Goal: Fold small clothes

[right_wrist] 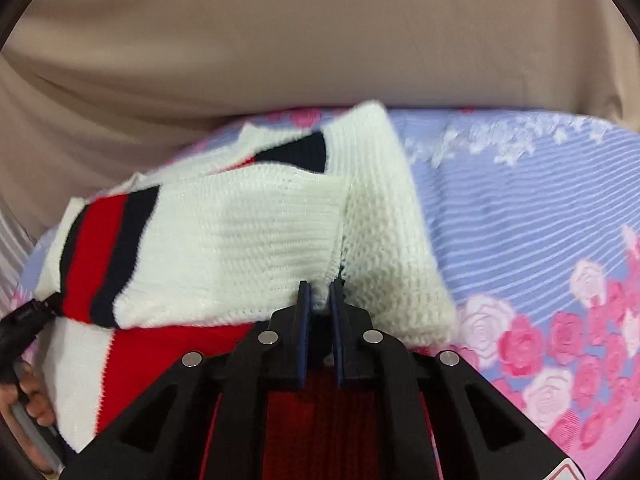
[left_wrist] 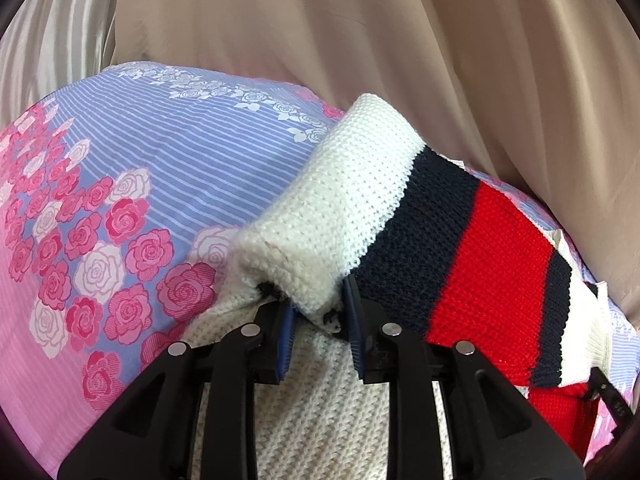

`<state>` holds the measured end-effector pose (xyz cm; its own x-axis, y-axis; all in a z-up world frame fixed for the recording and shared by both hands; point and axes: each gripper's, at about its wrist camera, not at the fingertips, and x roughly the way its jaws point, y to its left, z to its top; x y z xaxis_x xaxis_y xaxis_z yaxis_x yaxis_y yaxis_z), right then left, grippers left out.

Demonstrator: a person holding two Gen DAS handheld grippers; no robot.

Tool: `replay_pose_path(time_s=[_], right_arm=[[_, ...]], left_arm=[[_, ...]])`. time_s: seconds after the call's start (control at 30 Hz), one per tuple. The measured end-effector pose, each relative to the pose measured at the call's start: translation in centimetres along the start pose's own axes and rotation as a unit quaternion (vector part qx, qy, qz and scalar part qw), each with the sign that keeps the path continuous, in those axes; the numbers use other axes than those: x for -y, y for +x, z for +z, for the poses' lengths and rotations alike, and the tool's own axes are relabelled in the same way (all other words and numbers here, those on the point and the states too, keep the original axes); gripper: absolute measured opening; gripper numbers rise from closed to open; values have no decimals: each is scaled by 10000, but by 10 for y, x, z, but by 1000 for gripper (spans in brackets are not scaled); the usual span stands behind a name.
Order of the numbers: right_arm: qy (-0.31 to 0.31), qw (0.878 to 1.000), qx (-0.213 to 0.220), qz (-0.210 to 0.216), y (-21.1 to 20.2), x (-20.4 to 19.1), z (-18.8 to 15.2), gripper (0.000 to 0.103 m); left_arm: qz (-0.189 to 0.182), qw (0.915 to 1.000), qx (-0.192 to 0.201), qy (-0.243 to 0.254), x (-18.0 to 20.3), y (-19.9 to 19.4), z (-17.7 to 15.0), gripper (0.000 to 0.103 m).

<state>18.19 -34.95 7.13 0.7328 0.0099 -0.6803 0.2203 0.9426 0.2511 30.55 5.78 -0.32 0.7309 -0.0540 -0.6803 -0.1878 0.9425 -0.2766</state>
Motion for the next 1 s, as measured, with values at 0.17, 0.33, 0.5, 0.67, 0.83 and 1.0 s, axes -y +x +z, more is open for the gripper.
replay_pose_path(time_s=[0.17, 0.33, 0.5, 0.67, 0.83, 1.0], right_arm=[[-20, 9998, 177, 27, -80, 6, -27, 30], [-346, 9992, -177, -1, -151, 21, -120, 60], [59, 9973, -672, 273, -191, 42, -214, 60], [421, 9952, -638, 608, -202, 38, -251, 66], [711, 9866, -653, 1317, -187, 16, -248, 67], [548, 9925, -545, 952, -177, -6, -240, 26]], left_arm=[[-465, 9988, -115, -47, -18, -17, -4, 34], [-783, 9960, -336, 256, -56, -82, -34, 62], [-892, 9914, -764, 573, -113, -146, -82, 67], [-1290, 9843, -1193, 179, -147, -171, -129, 69], [-1494, 9803, -1266, 245, -138, -177, -143, 64], [-1426, 9802, -1353, 232, -133, -172, -144, 14]])
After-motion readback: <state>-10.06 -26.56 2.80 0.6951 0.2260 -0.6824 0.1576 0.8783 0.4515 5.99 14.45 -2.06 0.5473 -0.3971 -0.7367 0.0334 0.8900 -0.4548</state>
